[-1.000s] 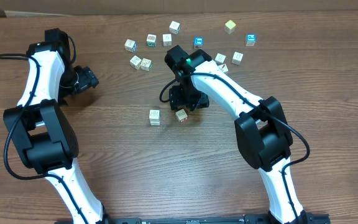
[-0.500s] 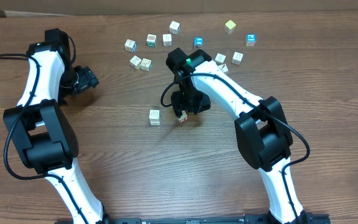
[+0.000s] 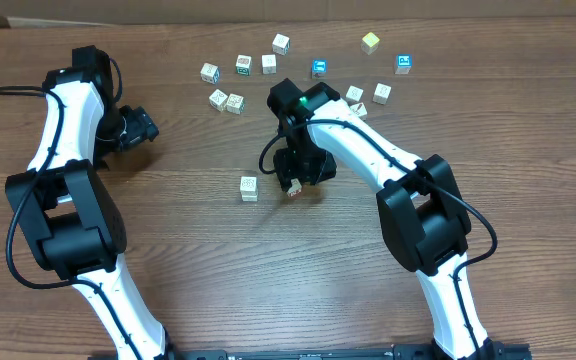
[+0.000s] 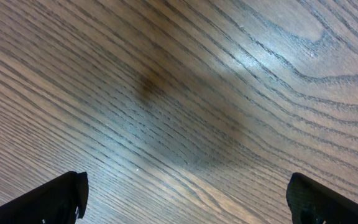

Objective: Form a tower

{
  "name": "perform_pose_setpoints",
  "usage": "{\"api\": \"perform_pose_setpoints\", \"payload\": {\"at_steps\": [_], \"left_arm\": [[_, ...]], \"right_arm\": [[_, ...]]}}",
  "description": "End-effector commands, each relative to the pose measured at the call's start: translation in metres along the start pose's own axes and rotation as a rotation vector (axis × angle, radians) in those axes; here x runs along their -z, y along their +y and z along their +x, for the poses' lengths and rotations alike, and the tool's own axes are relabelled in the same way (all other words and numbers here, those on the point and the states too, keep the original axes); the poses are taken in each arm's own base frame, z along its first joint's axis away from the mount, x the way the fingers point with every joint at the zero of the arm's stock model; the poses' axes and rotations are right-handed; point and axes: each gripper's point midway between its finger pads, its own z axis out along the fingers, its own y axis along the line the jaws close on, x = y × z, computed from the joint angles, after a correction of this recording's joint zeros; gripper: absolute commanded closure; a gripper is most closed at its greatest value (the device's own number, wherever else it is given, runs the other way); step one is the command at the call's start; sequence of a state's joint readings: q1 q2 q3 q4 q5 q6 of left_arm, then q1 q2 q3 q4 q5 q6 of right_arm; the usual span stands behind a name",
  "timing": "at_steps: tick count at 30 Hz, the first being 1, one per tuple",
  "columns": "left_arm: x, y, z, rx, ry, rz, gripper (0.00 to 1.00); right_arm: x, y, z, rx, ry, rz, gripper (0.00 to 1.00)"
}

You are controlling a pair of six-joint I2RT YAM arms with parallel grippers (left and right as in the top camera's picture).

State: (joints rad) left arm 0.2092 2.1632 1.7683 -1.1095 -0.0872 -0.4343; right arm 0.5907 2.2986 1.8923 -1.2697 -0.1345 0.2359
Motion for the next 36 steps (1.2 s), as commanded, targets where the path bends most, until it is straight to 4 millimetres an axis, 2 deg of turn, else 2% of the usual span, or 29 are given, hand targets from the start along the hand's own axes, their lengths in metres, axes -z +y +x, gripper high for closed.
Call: {"api": "perform_pose_setpoints", "payload": {"at_steps": [1,6,9,12,15,20,22,23,24,28,30,34,36], "left_arm": [[-0.004,-0.002,0.001,-0.019,0.006,-0.008,0.0],[-0.004,-0.002,0.001,-0.019,0.006,-0.008,0.0],[-0.004,-0.002,0.001,-0.019,0.006,-0.008,0.0],[-0.004,-0.002,0.001,-0.019,0.006,-0.008,0.01],[-0.004,-0.002,0.001,-0.019,0.006,-0.008,0.0],[-0.004,-0.002,0.001,-0.019,0.006,-0.008,0.0],[-0.004,-0.002,0.001,-0.019,0.006,-0.008,0.01],[-0.004,-0.002,0.001,-0.019,0.006,-0.008,0.0],[-0.004,-0.002,0.001,-0.019,0.006,-0.008,0.01],[-0.004,-0.002,0.001,-0.019,0.006,-0.008,0.0],[-0.004,-0.002,0.001,-0.019,0.006,-0.008,0.01],[-0.004,-0.002,0.001,-0.019,0.006,-0.008,0.0],[-0.004,-0.002,0.001,-0.019,0.006,-0.008,0.0]], "right_arm": [[-0.01,0.001,0.004,0.003,0.006,-0.007,0.41],[-0.012,0.003,-0.006,0.01,-0.037,-0.011,0.57],[-0.012,-0.004,-0.011,0.003,-0.059,0.021,0.6],[-0.01,-0.022,-0.016,-0.079,-0.085,0.099,0.6],[-0.01,-0.025,-0.014,-0.106,-0.078,0.105,0.6],[-0.007,-0.023,-0.015,-0.114,-0.082,0.102,0.47],[-0.001,-0.022,-0.018,-0.113,-0.093,0.098,0.3],[0.009,-0.019,-0.022,-0.111,-0.106,0.094,0.18],[0.016,-0.017,-0.024,-0.11,-0.113,0.091,0.14],[0.041,-0.014,-0.021,-0.111,-0.115,0.091,0.1],[0.045,-0.014,-0.018,-0.111,-0.111,0.091,0.0],[0.044,-0.014,-0.015,-0.113,-0.097,0.086,0.0],[0.044,-0.017,-0.011,-0.117,-0.082,0.093,0.19]]}}
